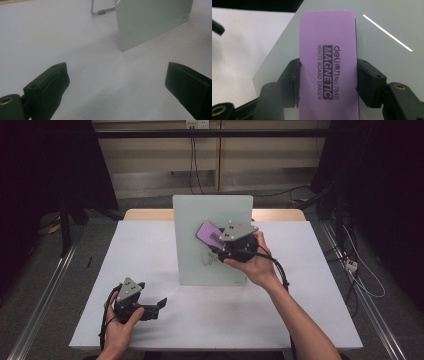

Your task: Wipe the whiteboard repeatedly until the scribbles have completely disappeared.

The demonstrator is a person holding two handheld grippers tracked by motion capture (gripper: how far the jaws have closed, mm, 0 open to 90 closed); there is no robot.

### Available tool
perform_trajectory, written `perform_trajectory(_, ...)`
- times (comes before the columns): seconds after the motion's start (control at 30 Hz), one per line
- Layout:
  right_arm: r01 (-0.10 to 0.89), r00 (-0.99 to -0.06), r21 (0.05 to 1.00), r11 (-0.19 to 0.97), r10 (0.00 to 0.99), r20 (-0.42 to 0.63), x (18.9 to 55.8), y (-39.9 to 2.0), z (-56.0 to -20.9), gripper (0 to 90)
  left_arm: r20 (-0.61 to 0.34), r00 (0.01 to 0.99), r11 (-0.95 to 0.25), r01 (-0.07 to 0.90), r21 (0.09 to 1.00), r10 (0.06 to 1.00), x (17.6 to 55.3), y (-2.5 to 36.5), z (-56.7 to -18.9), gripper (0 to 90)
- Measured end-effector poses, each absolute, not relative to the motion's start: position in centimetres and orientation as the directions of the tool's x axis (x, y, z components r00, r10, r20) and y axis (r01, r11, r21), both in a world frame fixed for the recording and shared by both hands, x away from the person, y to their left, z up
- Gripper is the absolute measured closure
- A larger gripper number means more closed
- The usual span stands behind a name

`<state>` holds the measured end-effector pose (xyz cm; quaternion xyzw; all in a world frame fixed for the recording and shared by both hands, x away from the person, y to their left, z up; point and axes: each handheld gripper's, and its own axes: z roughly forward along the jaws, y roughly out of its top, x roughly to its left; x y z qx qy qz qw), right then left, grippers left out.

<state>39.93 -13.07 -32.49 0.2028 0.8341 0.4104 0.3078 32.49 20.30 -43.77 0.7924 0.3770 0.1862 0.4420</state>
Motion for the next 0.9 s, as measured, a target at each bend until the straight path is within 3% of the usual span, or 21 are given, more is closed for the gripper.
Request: perform_trajectory(0.9,0.135,-0.825,0.734,0.666,0.486,-0.289,38.0,-10.6,-40.1,41.6,-0.043,0.645,-0.322,0.437,0.840,0.763,32.5,20.3,-43.8,5.1)
